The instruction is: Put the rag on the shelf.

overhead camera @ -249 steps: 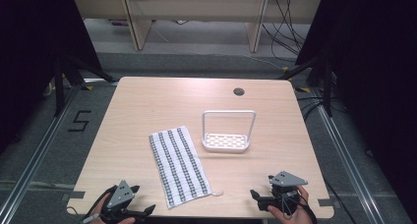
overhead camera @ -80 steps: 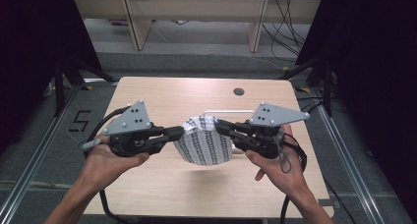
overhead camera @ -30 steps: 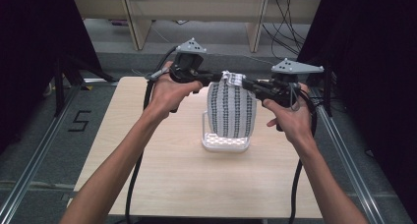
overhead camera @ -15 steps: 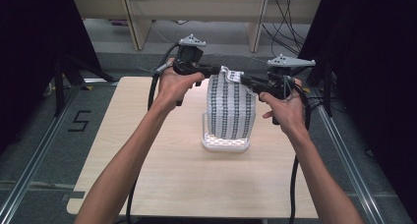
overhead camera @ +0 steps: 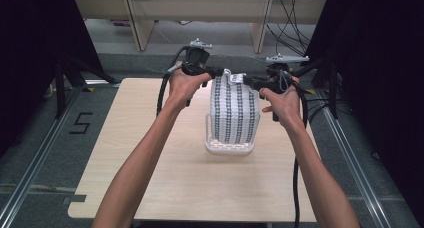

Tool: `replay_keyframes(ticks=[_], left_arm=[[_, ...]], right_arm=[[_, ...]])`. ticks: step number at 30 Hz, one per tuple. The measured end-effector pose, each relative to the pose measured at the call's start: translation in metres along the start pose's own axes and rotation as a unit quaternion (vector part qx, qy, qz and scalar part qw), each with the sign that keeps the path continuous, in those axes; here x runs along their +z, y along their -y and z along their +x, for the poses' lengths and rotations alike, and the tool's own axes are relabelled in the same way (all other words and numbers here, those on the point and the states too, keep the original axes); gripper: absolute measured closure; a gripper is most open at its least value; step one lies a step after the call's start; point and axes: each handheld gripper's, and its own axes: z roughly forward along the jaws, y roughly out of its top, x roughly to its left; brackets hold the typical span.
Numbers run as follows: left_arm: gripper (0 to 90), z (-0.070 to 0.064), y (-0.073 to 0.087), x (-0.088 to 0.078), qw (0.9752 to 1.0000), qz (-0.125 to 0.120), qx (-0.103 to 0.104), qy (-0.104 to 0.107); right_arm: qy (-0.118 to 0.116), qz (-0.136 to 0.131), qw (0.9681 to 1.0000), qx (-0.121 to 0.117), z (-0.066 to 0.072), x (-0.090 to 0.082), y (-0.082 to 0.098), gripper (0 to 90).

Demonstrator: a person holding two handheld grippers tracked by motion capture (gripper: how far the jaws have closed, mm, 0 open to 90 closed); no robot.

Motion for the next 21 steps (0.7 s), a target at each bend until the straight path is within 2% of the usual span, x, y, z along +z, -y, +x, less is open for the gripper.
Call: replay_keyframes(ticks=[2,4,6,9,10,12,15,18,19,20,21], left_arm=[[86.1,0.004,0.004,0.005,0.9998,-0.004,-0.016,0.006],[85.9,0.008,0.009,0.011,0.9998,0.002,-0.022,0.002],[85.6,0.014,0.016,0.017,0.9995,0.011,-0.030,0.003],[85.1,0.017,0.020,0.019,0.9993,0.012,-0.035,0.007],[84.9,0.018,0.022,0.020,0.9993,0.018,-0.033,0.009],[83.7,0.020,0.026,0.022,0.9990,0.026,-0.031,0.015],[80.1,0.020,0.031,0.025,0.9990,0.033,-0.025,0.017],[75.8,0.019,0.033,0.027,0.9991,0.039,-0.014,0.013],[72.6,0.020,0.035,0.028,0.9989,0.043,-0.011,0.013],[69.2,0.019,0.037,0.030,0.9989,0.038,-0.023,0.015],[67.2,0.021,0.037,0.029,0.9988,0.042,-0.020,0.017]], right_arm=[[0.004,0.007,0.9998,0.021,-0.003,0.005,0.002,85.0],[0.005,0.009,0.9998,0.019,-0.008,0.010,0.005,84.9],[0.010,0.020,0.9992,0.033,-0.010,0.016,0.007,84.4],[0.016,0.025,0.9992,0.026,-0.013,0.019,0.008,84.0],[0.014,0.027,0.9990,0.034,-0.013,0.021,0.009,83.7],[0.013,0.032,0.9989,0.031,-0.015,0.024,0.009,82.6],[0.025,0.049,0.9981,0.027,-0.016,0.029,0.011,79.9],[0.026,0.057,0.9976,0.030,-0.016,0.031,0.012,75.8],[0.027,0.065,0.9971,0.030,-0.016,0.032,0.012,71.4],[0.032,0.064,0.9970,0.030,-0.016,0.033,0.012,70.4],[0.035,0.064,0.9969,0.031,-0.016,0.032,0.012,69.1]])
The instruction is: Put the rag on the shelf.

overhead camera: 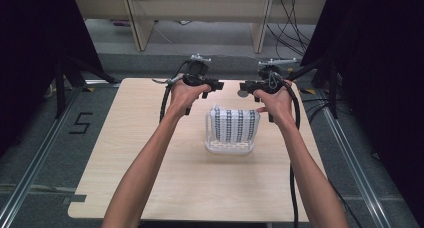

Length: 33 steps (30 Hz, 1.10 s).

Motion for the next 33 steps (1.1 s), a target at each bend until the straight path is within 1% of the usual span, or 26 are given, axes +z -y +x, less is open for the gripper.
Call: replay_keyframes(ticks=[1,2,3,4,5,6,7,8,9,10,11,12,16,17,19,20,22,23,24,25,26,28,29,30,31,33], left_arm=[[64.5,0.000,0.000,0.000,1.0000,0.000,0.000,0.000],[61.6,0.000,0.001,0.000,1.0000,0.004,-0.005,0.001],[59.5,0.000,0.002,0.000,0.9999,0.002,-0.012,0.003],[57.5,0.000,0.002,0.000,0.9999,0.002,-0.012,0.003],[57.5,0.000,0.002,-0.001,0.9999,0.002,-0.014,0.004],[53.9,0.000,0.004,-0.002,0.9999,0.001,-0.016,0.002],[52.6,0.000,0.004,-0.002,0.9999,0.001,-0.016,0.002],[52.6,0.001,0.004,-0.004,0.9999,0.007,-0.011,0.002],[48.5,0.000,0.005,-0.005,0.9999,0.009,-0.006,-0.007],[47.0,0.001,0.005,-0.006,0.9999,0.011,-0.005,-0.010],[46.5,0.001,0.005,-0.006,0.9999,0.011,-0.005,-0.010],[46.0,0.001,0.006,-0.007,0.9999,0.011,-0.006,-0.009],[44.1,0.003,0.007,-0.009,0.9998,0.008,-0.010,-0.013],[43.9,0.004,0.007,-0.009,0.9998,0.008,-0.015,-0.013],[42.9,0.004,0.008,-0.010,0.9997,0.011,-0.014,-0.015],[42.9,0.004,0.008,-0.010,0.9997,0.012,-0.015,-0.016],[41.9,0.005,0.009,-0.011,0.9996,0.011,-0.021,-0.013],[41.7,0.006,0.009,-0.012,0.9996,0.012,-0.022,-0.012],[41.3,0.006,0.009,-0.013,0.9996,0.014,-0.023,-0.012],[40.7,0.006,0.009,-0.013,0.9996,0.014,-0.023,-0.012],[40.1,0.006,0.009,-0.014,0.9995,0.010,-0.027,-0.007],[39.1,0.005,0.010,-0.015,0.9995,0.012,-0.029,-0.004],[38.4,0.005,0.010,-0.015,0.9995,0.012,-0.029,-0.004],[38.1,0.005,0.010,-0.015,0.9994,0.011,-0.031,-0.006],[37.8,0.004,0.010,-0.016,0.9995,0.010,-0.031,-0.006],[37.3,0.004,0.010,-0.017,0.9994,0.009,-0.032,-0.006]], right_arm=[[-0.002,-0.001,1.0000,0.008,0.001,0.001,0.000,67.4],[0.000,0.001,1.0000,0.010,0.001,0.001,0.001,66.2],[0.001,0.002,1.0000,-0.002,0.000,0.000,0.000,65.3],[-0.001,0.002,1.0000,-0.005,0.000,0.000,0.000,63.8],[-0.001,0.002,1.0000,-0.005,0.000,0.000,0.000,63.8],[0.010,0.005,0.9999,-0.010,0.000,-0.002,0.000,60.9],[0.010,0.005,0.9999,-0.010,0.000,-0.002,0.000,60.9],[0.007,0.010,0.9999,0.003,0.001,-0.003,0.001,59.9],[0.008,0.009,0.9999,-0.001,-0.001,-0.004,0.001,58.4],[0.011,0.008,0.9999,-0.008,-0.002,-0.005,0.001,57.5],[0.011,0.008,0.9999,-0.008,-0.002,-0.005,0.001,57.5],[0.013,0.008,0.9999,-0.002,-0.002,-0.007,0.001,56.2],[0.012,0.006,0.9999,-0.006,-0.001,-0.012,0.001,54.4],[0.010,0.005,0.9999,-0.008,-0.001,-0.012,0.001,54.2],[0.009,0.004,0.9999,-0.009,-0.001,-0.013,0.001,53.8],[0.012,0.004,0.9999,-0.008,0.000,-0.013,0.001,53.4],[0.008,0.005,0.9999,-0.010,0.000,-0.014,0.002,52.2],[0.005,0.004,0.9998,-0.019,-0.001,-0.014,0.002,52.1],[0.007,0.005,0.9999,-0.013,0.000,-0.015,0.002,52.0],[0.004,-0.001,0.9999,-0.011,0.000,-0.015,0.003,51.7],[0.003,0.002,0.9999,-0.011,-0.001,-0.016,0.003,51.4],[0.003,0.002,0.9998,-0.019,-0.003,-0.016,0.004,51.1],[0.003,0.002,0.9998,-0.019,-0.003,-0.016,0.004,51.1],[0.005,0.003,0.9999,-0.010,-0.003,-0.018,0.005,50.8],[0.005,0.002,0.9999,-0.013,-0.005,-0.018,0.005,50.7],[0.006,0.003,1.0000,-0.004,-0.005,-0.019,0.006,50.6]])
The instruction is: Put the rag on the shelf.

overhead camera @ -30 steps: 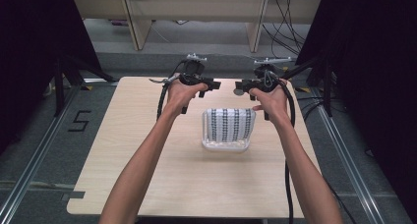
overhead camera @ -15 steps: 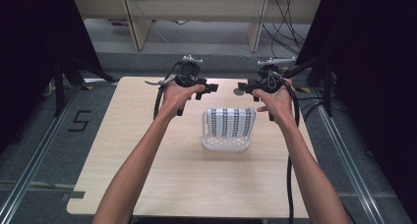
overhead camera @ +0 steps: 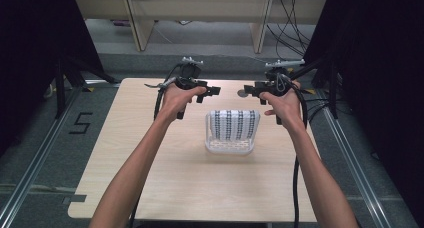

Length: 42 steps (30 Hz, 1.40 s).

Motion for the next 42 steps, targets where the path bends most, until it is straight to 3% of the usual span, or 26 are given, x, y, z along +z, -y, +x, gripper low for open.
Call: replay_keyframes(ticks=[2,4,12,13,15,19,22,23,25,27,30,38,40,41,42], left_arm=[[37.1,0.000,0.000,-0.002,1.0000,0.006,0.008,-0.001],[36.5,0.000,0.000,-0.003,1.0000,0.005,0.008,0.000],[34.2,-0.002,0.001,-0.008,0.9998,0.008,0.016,-0.001],[33.9,-0.002,0.001,-0.009,0.9998,0.007,0.017,-0.004],[33.5,-0.003,0.001,-0.010,1.0000,0.002,0.009,-0.002],[32.4,-0.004,0.002,-0.014,0.9998,0.006,0.019,-0.001],[31.1,-0.005,0.003,-0.016,0.9999,-0.001,0.012,0.001],[29.9,-0.005,0.003,-0.019,0.9999,0.006,0.010,-0.001],[29.2,-0.006,0.005,-0.022,0.9999,0.003,0.011,-0.002],[29.2,-0.007,0.005,-0.023,1.0000,-0.001,0.007,-0.001],[29.1,-0.007,0.007,-0.028,0.9999,0.003,0.015,0.000],[26.6,-0.011,0.011,-0.042,0.9999,-0.004,0.012,-0.004],[26.4,-0.012,0.013,-0.046,0.9999,-0.002,0.017,0.000],[26.3,-0.014,0.016,-0.048,0.9998,-0.008,0.016,-0.002],[26.1,-0.014,0.018,-0.049,0.9997,-0.003,0.022,0.000]], right_arm=[[0.000,-0.001,1.0000,-0.007,-0.001,0.000,0.000,50.5],[0.001,-0.001,1.0000,0.008,0.000,-0.002,0.001,50.1],[-0.001,-0.010,1.0000,-0.002,-0.007,-0.011,0.005,46.6],[-0.007,-0.014,0.9998,0.010,-0.006,-0.014,0.006,45.6],[-0.010,-0.014,0.9998,0.013,-0.007,-0.016,0.007,44.3],[-0.012,-0.022,0.9997,0.006,-0.006,-0.021,0.007,42.8],[-0.016,-0.025,0.9996,0.003,-0.005,-0.026,0.008,42.2],[-0.015,-0.022,0.9995,0.014,-0.002,-0.027,0.009,42.0],[-0.019,-0.027,0.9995,-0.001,-0.003,-0.029,0.010,41.7],[-0.021,-0.025,0.9994,0.008,-0.001,-0.030,0.012,41.5],[-0.024,-0.026,0.9994,-0.005,0.001,-0.033,0.014,41.3],[-0.033,-0.029,0.9990,-0.004,0.009,-0.037,0.016,41.3],[-0.032,-0.030,0.9990,-0.006,0.012,-0.038,0.017,41.2],[-0.035,-0.036,0.9985,-0.022,0.012,-0.038,0.017,41.1],[-0.036,-0.032,0.9987,-0.017,0.013,-0.038,0.017,40.8]])
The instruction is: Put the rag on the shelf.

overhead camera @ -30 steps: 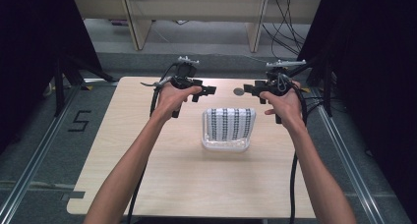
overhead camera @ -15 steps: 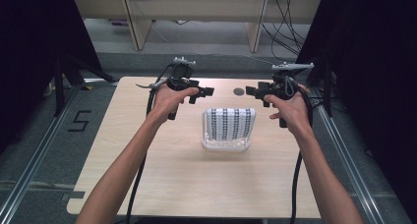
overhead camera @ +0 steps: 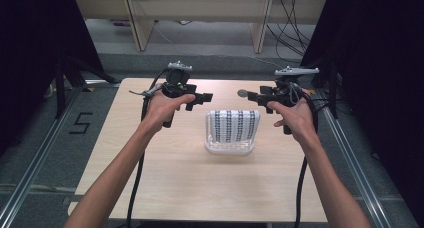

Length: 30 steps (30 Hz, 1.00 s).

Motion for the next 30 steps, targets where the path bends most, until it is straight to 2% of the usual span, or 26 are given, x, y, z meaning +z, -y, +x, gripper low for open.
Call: replay_keyframes(ticks=[2,4,7,8,12,17,19,20,21,23,26,27,29,30], left_arm=[[25.8,-0.001,0.002,0.000,1.0000,-0.002,-0.004,0.001],[25.5,-0.004,0.006,-0.003,1.0000,0.002,0.005,0.006],[25.2,-0.007,0.010,-0.006,0.9999,-0.005,0.004,0.008],[25.2,-0.007,0.010,-0.006,0.9999,-0.005,0.004,0.008],[25.2,-0.012,0.013,-0.010,0.9998,-0.009,0.009,0.012],[24.9,-0.018,0.021,-0.016,0.9996,-0.013,0.017,0.016],[24.9,-0.018,0.022,-0.017,0.9996,-0.013,0.019,0.017],[24.9,-0.019,0.023,-0.018,0.9995,-0.013,0.021,0.019],[24.9,-0.020,0.024,-0.019,0.9995,-0.014,0.023,0.019],[24.9,-0.022,0.027,-0.022,0.9993,-0.020,0.022,0.024],[24.9,-0.024,0.030,-0.023,0.9990,-0.024,0.025,0.027],[24.9,-0.025,0.032,-0.024,0.9990,-0.024,0.026,0.027],[24.9,-0.027,0.036,-0.026,0.9989,-0.023,0.029,0.028],[24.9,-0.027,0.036,-0.026,0.9989,-0.023,0.029,0.028]], right_arm=[[0.004,-0.001,1.0000,-0.003,0.001,0.000,0.001,40.4],[0.000,-0.001,1.0000,-0.004,0.002,-0.001,0.001,39.9],[-0.001,0.001,1.0000,0.006,0.005,-0.002,0.002,38.7],[0.001,-0.001,1.0000,-0.009,0.004,-0.003,0.001,38.6],[-0.008,-0.006,1.0000,0.000,0.008,-0.006,0.003,38.3],[-0.013,-0.004,0.9998,-0.011,0.014,-0.009,0.008,37.1],[-0.013,-0.004,0.9999,-0.005,0.015,-0.009,0.009,36.9],[-0.014,-0.006,0.9998,-0.015,0.014,-0.009,0.010,36.5],[-0.017,-0.005,0.9998,-0.003,0.016,-0.010,0.011,36.5],[-0.023,-0.009,0.9997,0.001,0.016,-0.011,0.012,36.3],[-0.025,-0.007,0.9996,-0.007,0.016,-0.012,0.014,36.0],[-0.024,-0.005,0.9997,0.003,0.017,-0.013,0.014,36.0],[-0.022,-0.010,0.9997,-0.011,0.015,-0.014,0.017,35.3],[-0.022,-0.010,0.9997,-0.011,0.015,-0.014,0.017,35.3]])
